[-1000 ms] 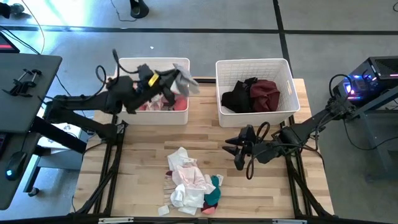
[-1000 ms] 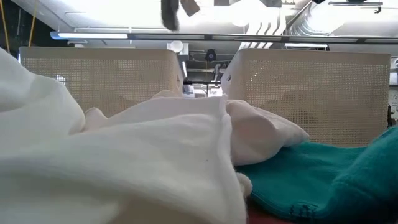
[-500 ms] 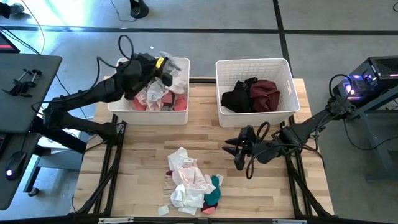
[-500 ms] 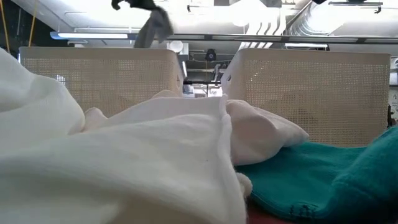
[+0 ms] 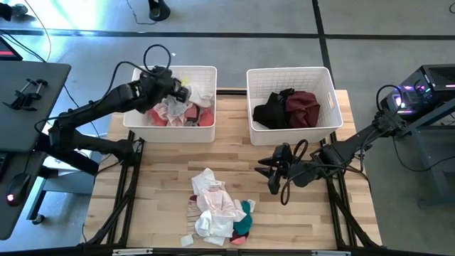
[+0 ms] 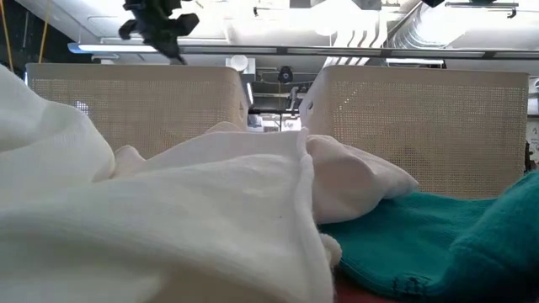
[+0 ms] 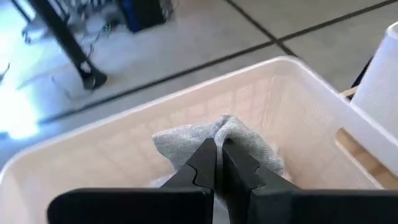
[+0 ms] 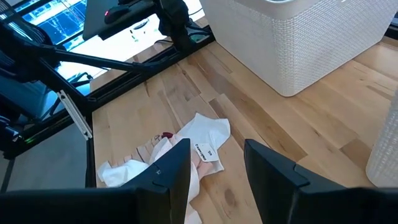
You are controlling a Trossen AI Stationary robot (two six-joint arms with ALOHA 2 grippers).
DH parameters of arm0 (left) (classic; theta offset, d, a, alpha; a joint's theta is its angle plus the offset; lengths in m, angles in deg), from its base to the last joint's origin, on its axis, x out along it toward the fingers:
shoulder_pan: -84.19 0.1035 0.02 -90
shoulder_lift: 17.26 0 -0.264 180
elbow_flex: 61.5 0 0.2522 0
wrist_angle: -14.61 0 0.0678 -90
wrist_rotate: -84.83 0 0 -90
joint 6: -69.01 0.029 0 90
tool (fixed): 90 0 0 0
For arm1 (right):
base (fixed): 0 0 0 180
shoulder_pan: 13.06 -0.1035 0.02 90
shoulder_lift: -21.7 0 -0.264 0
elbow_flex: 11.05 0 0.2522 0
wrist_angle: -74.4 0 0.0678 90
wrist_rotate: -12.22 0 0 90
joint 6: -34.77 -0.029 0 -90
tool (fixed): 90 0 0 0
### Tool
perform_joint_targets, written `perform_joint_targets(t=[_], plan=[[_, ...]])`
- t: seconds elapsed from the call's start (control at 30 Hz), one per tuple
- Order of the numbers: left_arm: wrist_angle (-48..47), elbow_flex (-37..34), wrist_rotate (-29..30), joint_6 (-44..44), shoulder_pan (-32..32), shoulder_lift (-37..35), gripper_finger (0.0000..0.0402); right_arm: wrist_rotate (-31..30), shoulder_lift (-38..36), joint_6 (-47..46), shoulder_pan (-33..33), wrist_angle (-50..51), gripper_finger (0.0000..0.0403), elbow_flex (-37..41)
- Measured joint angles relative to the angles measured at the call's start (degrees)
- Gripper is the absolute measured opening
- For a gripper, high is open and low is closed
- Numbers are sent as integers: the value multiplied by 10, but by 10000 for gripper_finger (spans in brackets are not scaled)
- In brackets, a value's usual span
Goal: Sort clothes
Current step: Put the gray sock into the left white laundry bin, then put the white sock into the left white laundry bin
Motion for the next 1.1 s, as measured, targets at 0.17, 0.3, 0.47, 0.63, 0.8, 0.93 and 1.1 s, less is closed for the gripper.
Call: perform_joint_targets(t=[0.17,0.3,0.47,0.63,0.8,0.93,1.1], plan=[[-62,0,-19,-54,0,0,44,0,0,0,0,0,138,0],[-78,0,-54,-58,0,0,82,-1,0,0,0,0,138,0],[-78,0,-87,-59,0,7,125,-16,0,-1,0,-1,138,0],[-78,0,-146,-63,0,17,164,-26,0,-1,0,-3,138,0],[-78,0,-187,-89,0,24,202,-26,0,-2,0,-3,138,0],[-71,0,-192,-105,0,25,233,-26,0,-2,0,-3,138,0],[-66,0,-211,-117,0,25,253,-26,0,0,0,-2,138,0]])
